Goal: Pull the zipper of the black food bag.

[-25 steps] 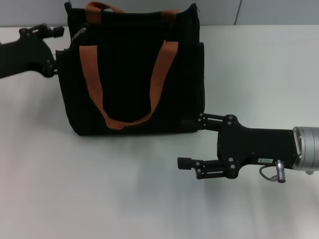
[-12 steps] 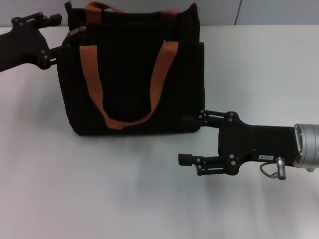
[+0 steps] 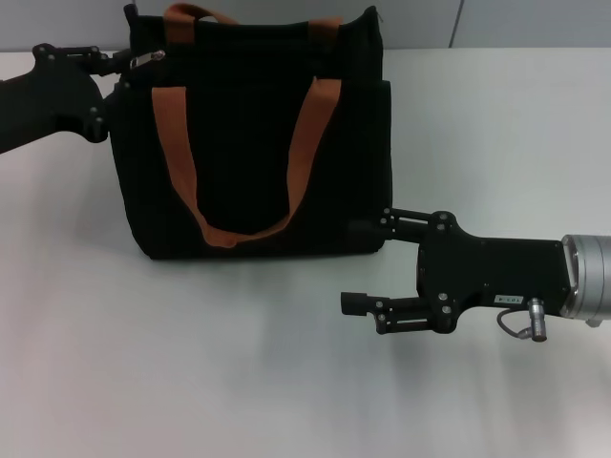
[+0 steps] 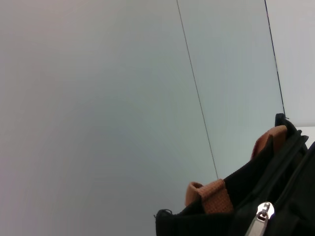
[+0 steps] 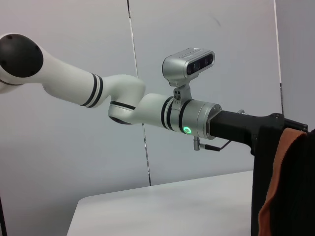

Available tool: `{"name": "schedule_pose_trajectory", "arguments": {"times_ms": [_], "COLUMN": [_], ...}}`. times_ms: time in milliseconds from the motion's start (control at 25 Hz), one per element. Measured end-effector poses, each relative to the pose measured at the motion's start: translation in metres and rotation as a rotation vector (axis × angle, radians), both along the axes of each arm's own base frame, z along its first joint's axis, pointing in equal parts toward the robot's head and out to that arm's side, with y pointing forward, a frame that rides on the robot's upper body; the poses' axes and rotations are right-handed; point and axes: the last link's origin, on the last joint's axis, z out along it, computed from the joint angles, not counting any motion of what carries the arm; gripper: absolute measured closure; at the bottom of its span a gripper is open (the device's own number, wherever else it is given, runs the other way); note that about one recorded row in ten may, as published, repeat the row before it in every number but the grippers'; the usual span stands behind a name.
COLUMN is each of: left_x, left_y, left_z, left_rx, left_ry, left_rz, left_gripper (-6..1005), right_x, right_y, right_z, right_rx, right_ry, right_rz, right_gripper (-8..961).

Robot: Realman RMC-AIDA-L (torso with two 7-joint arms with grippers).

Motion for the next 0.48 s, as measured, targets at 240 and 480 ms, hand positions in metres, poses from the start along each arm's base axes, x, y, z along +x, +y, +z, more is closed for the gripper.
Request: {"name": "schedule_pose_trajectory", "arguments": {"times_ms": [240, 480], "left_x": [0.004, 0.006], "left_y": [-0.004, -0.01], "left_z": [0.003, 0.003], "left_rx": [0.043, 0.082], "left_ry": [-0.042, -0.069], "left_rz": [-0.04, -0.079], "left_gripper": [766, 914], "right_x": [-0.007, -0.029], "right_y": [0.004, 0.017], "right_z": [0.006, 0.016], "right_rx": [0.023, 0.034], "right_ry": [0.06, 0.2], "right_rz": [0.0, -0.033], "right_gripper": [150, 151]}}
